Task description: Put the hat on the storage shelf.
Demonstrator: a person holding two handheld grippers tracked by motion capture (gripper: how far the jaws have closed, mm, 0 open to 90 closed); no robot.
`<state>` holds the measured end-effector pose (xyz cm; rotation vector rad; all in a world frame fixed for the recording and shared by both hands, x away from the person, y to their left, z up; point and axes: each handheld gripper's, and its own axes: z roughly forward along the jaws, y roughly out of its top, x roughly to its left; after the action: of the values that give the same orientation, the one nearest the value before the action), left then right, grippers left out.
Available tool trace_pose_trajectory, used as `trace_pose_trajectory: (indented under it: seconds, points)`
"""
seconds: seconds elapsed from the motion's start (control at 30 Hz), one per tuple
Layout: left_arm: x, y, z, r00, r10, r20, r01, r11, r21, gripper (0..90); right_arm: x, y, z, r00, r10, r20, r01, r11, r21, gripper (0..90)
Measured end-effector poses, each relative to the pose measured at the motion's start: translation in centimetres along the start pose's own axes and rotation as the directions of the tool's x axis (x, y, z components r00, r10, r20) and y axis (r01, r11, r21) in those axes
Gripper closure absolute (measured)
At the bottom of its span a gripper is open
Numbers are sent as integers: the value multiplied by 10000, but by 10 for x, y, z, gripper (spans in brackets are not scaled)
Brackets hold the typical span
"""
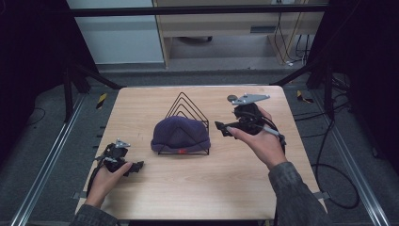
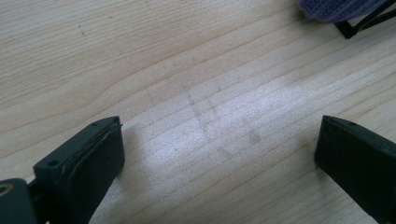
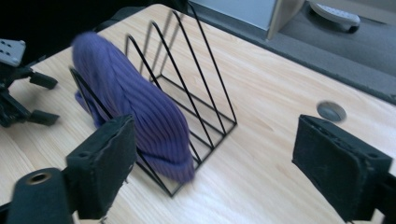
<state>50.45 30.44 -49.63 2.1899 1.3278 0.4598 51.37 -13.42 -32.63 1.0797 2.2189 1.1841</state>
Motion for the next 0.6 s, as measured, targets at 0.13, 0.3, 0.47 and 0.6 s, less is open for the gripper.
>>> trace_pose_trajectory:
  seconds: [0.13, 0.3, 0.47, 0.6]
  points:
    - [-1, -1, 1, 10000, -31, -65, 30, 10000, -88, 0, -13, -27, -8, 9989, 454, 130, -454, 9990, -12, 120]
    - [-3, -2, 2, 9998, -124, -126, 121, 9996, -241, 0, -24, -51, -9, 9967, 794, 169, -796, 9968, 73, 109]
    - [-4, -3, 1, 9998, -155, -154, 150, 9993, -334, 0, -37, -88, -3, 9901, 1397, 161, -1401, 9897, 281, 98]
    - [-4, -3, 2, 9997, -165, -175, 159, 9992, -356, 0, -42, -111, 3, 9883, 1509, 213, -1519, 9864, 630, 95]
